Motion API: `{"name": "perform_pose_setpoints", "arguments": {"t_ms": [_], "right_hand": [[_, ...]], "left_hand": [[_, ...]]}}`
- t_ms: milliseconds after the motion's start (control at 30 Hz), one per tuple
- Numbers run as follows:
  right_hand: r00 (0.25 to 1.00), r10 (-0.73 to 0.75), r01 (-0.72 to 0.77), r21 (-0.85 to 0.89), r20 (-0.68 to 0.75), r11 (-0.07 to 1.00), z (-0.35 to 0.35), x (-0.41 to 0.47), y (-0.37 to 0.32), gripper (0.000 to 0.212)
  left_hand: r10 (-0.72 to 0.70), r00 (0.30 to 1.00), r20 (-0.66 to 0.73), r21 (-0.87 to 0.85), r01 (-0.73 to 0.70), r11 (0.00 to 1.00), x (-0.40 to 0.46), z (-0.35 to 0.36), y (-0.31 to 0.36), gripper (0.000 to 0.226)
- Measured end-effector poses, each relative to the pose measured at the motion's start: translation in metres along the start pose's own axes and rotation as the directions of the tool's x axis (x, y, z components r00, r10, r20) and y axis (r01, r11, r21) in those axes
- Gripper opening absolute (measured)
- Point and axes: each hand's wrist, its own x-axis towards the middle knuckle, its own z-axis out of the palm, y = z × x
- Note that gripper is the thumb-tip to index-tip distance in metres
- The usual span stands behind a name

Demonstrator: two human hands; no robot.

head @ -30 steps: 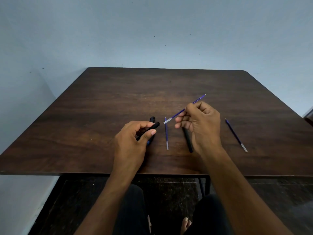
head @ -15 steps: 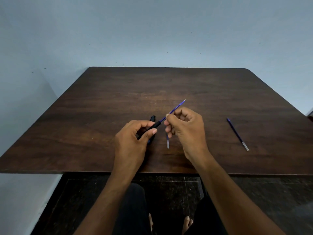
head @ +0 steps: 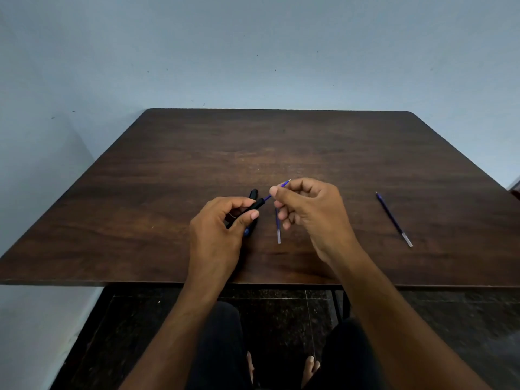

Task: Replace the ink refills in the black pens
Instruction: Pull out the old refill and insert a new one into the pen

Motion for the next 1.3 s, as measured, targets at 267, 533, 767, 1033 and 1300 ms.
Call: {"name": "perform_pose_setpoints", "arguments": {"t_ms": [267,533,767,1033,1300], "right_hand": [[0.999,-0.006,0.011,0.120,-0.037,0.993,-0.002,0.003,-0.003,0.004],[0.997,-0.049,0.049,0.000,-0.068,0.999,0.007,0.001,-0.001,0.010],[0.993,-0.075,0.067,-0.083,-0.096,0.994,0.012,0.001,-0.002,0.013],[0.997,-0.022,-0.005,-0.324,-0.078,0.946,0.006,0.001,-0.008,0.024],[0.988,0.155,-0.084,-0.907,-0.021,0.412,0.047,0.002,-0.018,0.046]], "left_hand": [[-0.056,0.998,0.021,-0.004,0.056,0.998,0.000,-0.002,0.002,0.020],[-0.060,0.998,-0.018,-0.029,0.059,0.998,0.000,-0.002,0.000,0.020],[-0.074,0.996,-0.048,-0.056,0.072,0.996,0.001,-0.001,-0.001,0.021],[-0.157,0.981,-0.114,-0.103,0.146,0.984,0.002,-0.001,0.000,0.019],[-0.162,0.978,-0.135,-0.100,0.149,0.984,0.002,-0.002,-0.003,0.019]]}}
